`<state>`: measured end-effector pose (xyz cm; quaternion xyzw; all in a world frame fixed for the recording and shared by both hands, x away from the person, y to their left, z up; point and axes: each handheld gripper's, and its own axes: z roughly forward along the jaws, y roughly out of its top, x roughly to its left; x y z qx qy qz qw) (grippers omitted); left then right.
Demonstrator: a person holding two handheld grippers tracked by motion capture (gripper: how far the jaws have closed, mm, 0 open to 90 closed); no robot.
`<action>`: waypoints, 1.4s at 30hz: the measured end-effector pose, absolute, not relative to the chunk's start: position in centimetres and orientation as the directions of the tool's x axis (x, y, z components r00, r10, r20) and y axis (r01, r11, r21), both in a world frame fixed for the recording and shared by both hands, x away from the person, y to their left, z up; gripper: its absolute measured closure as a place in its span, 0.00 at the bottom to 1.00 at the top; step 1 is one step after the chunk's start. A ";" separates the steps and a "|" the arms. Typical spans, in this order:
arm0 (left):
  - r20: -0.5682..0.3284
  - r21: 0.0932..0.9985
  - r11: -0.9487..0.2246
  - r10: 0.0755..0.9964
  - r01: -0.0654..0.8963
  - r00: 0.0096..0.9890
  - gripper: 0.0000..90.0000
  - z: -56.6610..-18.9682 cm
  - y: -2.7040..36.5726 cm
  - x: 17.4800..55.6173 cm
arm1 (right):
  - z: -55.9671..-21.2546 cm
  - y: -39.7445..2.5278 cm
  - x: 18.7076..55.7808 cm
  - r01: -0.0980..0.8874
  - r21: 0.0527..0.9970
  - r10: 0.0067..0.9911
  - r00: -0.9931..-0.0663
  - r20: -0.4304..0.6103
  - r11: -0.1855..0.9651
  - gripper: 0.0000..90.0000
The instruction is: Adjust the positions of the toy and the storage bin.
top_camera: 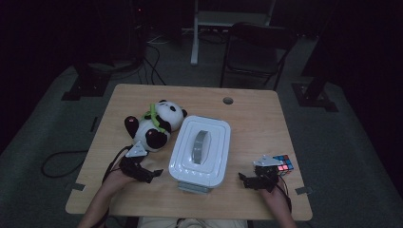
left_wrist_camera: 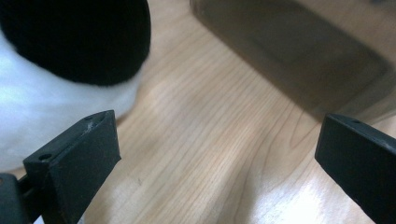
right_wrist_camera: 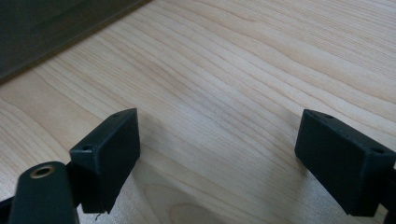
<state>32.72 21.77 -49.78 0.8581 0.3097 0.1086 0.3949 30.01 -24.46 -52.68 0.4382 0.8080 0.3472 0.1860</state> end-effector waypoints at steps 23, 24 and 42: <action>-0.010 0.686 -0.571 0.612 0.451 0.790 0.01 -52.4 21.4 32.5 | -52.5 -24.5 30.3 0.581 0.706 0.820 -0.572 0.002 0.404 0.14; 0.007 0.680 -0.580 0.617 0.448 0.787 0.01 -52.4 21.3 32.5 | -52.5 -24.4 30.3 0.584 0.704 0.821 -0.571 0.002 0.405 0.14; 0.009 0.681 -0.581 0.615 0.446 0.788 0.01 -52.4 21.3 32.4 | -47.4 -24.3 31.3 0.595 0.733 0.844 -0.533 0.052 0.330 0.15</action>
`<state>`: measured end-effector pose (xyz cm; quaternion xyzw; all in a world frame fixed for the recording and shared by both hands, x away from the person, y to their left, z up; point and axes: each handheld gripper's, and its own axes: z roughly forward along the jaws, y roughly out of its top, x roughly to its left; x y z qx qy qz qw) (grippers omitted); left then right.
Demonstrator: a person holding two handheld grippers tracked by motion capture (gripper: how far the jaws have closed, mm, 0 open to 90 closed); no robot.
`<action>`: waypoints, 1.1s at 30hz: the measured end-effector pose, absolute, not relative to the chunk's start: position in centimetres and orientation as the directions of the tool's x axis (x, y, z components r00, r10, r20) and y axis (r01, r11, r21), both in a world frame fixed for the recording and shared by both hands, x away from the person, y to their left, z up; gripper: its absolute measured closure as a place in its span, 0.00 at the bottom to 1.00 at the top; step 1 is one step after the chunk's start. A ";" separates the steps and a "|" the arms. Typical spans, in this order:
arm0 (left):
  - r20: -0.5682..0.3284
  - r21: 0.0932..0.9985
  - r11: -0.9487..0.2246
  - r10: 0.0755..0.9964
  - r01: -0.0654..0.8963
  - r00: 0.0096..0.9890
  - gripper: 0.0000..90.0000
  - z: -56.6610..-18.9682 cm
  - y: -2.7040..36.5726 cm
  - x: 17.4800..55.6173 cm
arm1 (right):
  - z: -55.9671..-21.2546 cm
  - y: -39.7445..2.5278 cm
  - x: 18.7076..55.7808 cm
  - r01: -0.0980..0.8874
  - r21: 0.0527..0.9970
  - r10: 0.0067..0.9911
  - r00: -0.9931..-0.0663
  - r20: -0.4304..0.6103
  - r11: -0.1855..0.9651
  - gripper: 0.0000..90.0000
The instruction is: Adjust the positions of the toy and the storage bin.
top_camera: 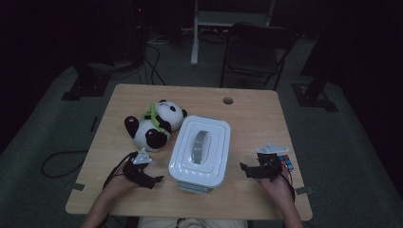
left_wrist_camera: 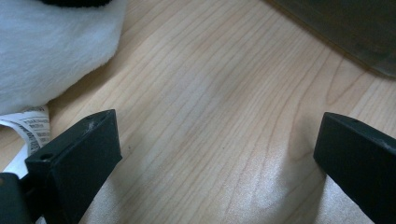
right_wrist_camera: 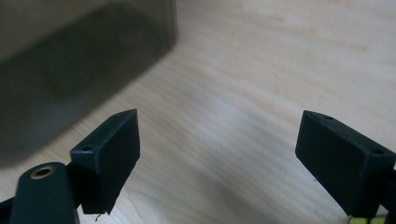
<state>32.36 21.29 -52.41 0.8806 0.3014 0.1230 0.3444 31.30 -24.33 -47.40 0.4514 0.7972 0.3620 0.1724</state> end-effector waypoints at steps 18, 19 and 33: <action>0.011 0.680 -0.586 0.609 0.441 0.793 0.01 -52.4 21.3 32.2 | -39.0 -21.6 30.9 0.430 0.848 0.783 -0.622 0.029 0.310 0.15; 0.010 0.679 -0.586 0.609 0.441 0.793 0.01 -52.4 21.3 32.2 | -38.8 -21.3 30.8 0.423 0.851 0.775 -0.631 0.031 0.310 0.15; 0.009 0.681 -0.584 0.610 0.442 0.792 0.01 -52.4 21.3 32.2 | -37.7 -16.5 31.0 0.374 0.879 0.676 -0.732 0.084 0.297 0.15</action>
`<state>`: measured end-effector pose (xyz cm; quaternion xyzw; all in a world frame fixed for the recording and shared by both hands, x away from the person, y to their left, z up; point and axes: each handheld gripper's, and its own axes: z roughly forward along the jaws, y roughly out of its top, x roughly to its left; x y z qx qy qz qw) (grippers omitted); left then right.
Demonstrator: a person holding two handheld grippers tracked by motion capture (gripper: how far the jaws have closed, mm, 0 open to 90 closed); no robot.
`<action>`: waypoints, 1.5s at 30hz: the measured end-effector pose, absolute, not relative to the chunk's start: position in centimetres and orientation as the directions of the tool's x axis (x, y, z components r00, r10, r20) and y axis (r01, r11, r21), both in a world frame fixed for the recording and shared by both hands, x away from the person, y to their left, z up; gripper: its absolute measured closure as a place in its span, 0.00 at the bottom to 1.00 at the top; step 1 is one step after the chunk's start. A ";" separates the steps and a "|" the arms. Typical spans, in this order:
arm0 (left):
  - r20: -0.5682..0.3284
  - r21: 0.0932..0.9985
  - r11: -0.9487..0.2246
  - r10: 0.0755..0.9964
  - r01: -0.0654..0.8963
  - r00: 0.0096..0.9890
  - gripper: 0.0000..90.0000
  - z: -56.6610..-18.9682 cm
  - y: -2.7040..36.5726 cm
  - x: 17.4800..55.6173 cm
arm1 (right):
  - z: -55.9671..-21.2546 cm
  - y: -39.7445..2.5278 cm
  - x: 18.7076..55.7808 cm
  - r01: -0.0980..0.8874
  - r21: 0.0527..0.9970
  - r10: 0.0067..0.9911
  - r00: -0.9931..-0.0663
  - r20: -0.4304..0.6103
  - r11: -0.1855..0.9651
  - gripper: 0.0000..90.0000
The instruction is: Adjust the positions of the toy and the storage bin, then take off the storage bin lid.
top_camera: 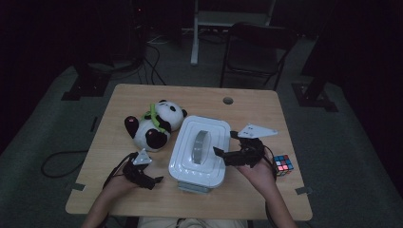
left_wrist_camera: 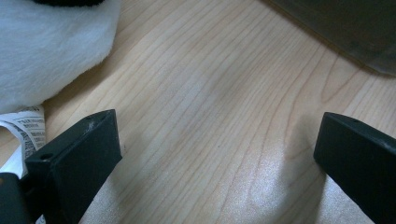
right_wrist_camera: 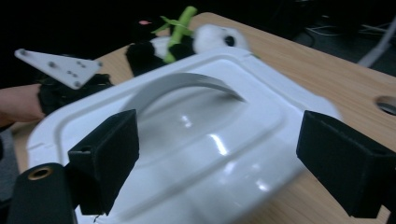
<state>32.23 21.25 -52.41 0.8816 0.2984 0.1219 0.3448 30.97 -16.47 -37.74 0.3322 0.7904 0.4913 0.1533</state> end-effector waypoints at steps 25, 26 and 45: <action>0.009 0.681 -0.584 0.611 0.442 0.792 0.01 -52.4 21.3 32.2 | -40.8 -10.1 31.3 0.384 0.834 0.592 -0.801 0.088 0.397 0.21; 0.009 0.681 -0.584 0.610 0.442 0.792 0.01 -52.4 21.3 32.2 | -40.9 -10.0 31.3 0.381 0.835 0.595 -0.799 0.081 0.398 0.23; 0.009 0.681 -0.583 0.611 0.442 0.792 0.01 -52.4 21.2 32.2 | -40.9 -9.5 30.4 0.311 0.838 0.518 -0.855 0.039 0.449 0.67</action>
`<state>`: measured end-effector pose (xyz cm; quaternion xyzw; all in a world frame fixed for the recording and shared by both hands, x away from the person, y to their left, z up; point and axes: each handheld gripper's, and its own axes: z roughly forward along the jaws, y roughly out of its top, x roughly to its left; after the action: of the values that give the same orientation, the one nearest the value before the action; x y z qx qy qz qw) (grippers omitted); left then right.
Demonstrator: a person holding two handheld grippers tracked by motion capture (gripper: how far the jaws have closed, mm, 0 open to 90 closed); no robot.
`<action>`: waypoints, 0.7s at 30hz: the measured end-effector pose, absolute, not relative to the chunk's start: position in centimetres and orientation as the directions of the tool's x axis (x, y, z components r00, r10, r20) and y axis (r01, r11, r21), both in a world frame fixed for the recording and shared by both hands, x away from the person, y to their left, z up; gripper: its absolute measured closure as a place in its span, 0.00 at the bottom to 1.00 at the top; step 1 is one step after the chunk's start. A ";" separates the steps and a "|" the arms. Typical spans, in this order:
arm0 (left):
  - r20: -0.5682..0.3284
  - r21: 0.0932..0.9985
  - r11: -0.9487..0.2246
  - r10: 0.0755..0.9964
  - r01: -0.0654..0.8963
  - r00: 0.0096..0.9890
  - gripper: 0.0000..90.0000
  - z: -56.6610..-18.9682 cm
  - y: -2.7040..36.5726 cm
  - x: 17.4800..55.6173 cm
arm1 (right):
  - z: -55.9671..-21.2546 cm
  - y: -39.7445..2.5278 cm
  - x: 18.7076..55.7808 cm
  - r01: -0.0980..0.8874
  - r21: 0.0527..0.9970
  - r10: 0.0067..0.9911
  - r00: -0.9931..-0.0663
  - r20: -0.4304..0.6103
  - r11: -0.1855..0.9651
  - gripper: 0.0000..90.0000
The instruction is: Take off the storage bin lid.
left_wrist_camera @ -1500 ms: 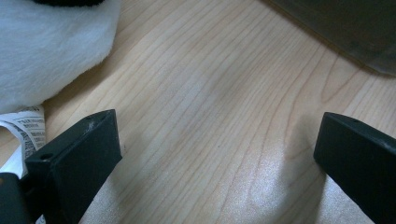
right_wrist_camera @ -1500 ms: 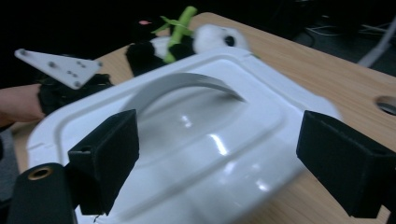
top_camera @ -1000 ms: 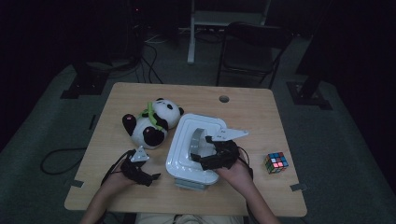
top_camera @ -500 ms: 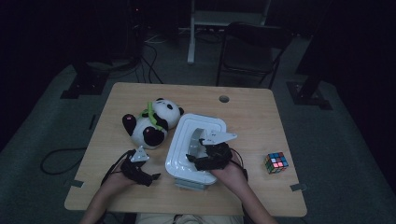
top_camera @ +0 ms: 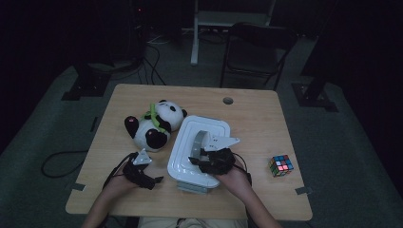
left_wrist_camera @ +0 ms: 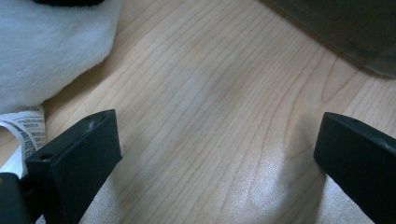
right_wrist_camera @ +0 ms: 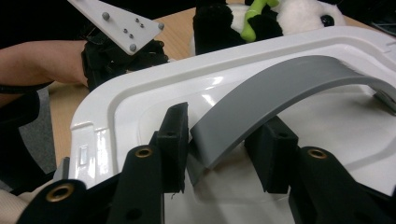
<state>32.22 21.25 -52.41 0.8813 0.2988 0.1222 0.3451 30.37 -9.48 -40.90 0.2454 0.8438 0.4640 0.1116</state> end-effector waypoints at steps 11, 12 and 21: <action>0.008 0.682 -0.582 0.611 0.443 0.791 0.01 -52.4 21.2 32.2 | -40.2 -9.8 30.8 0.378 0.831 0.501 -0.853 0.143 0.408 0.77; 0.011 0.681 -0.585 0.610 0.441 0.792 0.01 -52.4 21.3 32.2 | -40.1 -9.9 30.9 0.379 0.832 0.497 -0.855 0.148 0.404 0.77; 0.012 0.680 -0.587 0.609 0.440 0.793 0.01 -52.4 21.3 32.2 | -38.6 -10.4 31.1 0.371 0.849 0.478 -0.863 0.166 0.375 0.77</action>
<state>32.24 21.26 -52.39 0.8821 0.2973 0.1228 0.3440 31.07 -10.44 -38.63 0.2566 0.8274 0.4968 0.0535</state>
